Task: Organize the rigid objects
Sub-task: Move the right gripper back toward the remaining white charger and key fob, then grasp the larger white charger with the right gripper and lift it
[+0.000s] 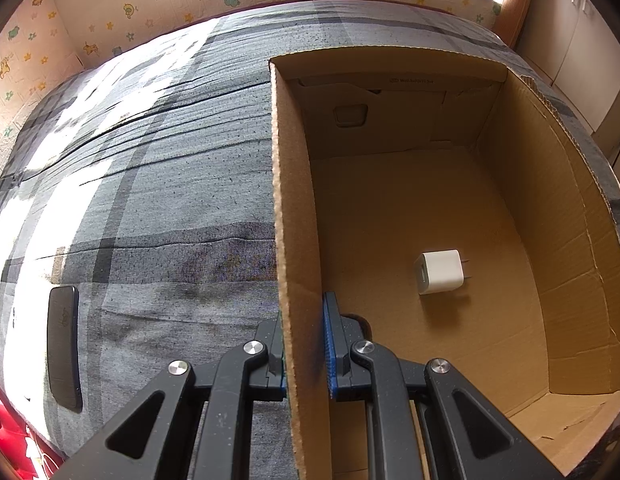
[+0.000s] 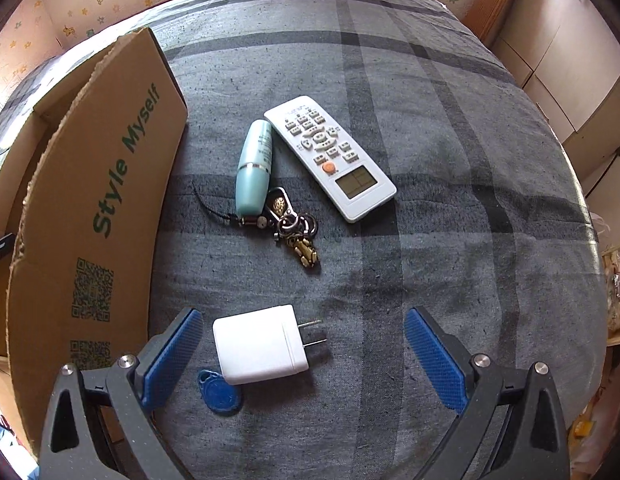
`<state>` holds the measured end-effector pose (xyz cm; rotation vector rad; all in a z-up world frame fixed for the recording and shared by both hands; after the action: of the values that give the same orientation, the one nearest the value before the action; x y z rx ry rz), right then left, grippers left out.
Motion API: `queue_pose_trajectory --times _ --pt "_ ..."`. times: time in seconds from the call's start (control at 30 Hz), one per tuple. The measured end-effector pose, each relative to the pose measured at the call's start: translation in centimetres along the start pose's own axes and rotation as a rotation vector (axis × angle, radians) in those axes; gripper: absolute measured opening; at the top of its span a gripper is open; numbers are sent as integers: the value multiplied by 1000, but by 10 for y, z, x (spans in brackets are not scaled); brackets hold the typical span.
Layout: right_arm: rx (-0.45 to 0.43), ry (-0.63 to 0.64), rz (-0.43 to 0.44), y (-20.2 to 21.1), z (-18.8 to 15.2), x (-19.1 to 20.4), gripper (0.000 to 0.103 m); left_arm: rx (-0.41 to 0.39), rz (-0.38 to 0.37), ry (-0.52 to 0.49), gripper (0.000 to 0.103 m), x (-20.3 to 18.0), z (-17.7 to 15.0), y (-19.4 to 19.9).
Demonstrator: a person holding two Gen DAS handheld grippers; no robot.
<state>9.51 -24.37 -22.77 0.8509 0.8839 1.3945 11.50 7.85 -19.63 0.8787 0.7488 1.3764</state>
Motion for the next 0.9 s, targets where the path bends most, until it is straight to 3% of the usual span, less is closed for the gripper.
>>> queue_pose_trajectory --times 0.73,0.87,0.9 --pt "32 31 36 -25 -22 9 103 2 6 -3 14 -1 0 1" --pt "42 18 47 -28 -19 8 95 2 5 -2 14 -1 0 2" --pt "50 16 49 -28 -19 8 85 2 5 -2 14 -1 0 2"
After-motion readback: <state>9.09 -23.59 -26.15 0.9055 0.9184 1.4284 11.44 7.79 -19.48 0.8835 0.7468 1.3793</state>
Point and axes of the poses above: each gripper's, at about its wrist camera, not at the fingertips, and y roughly against the way its jaws point, x to its left, z to its top, the point moved 2 cm from there along -y, roughly the way its jaws point, and after that the axes turned 5 degrees about -x, right-handed, at the moved point
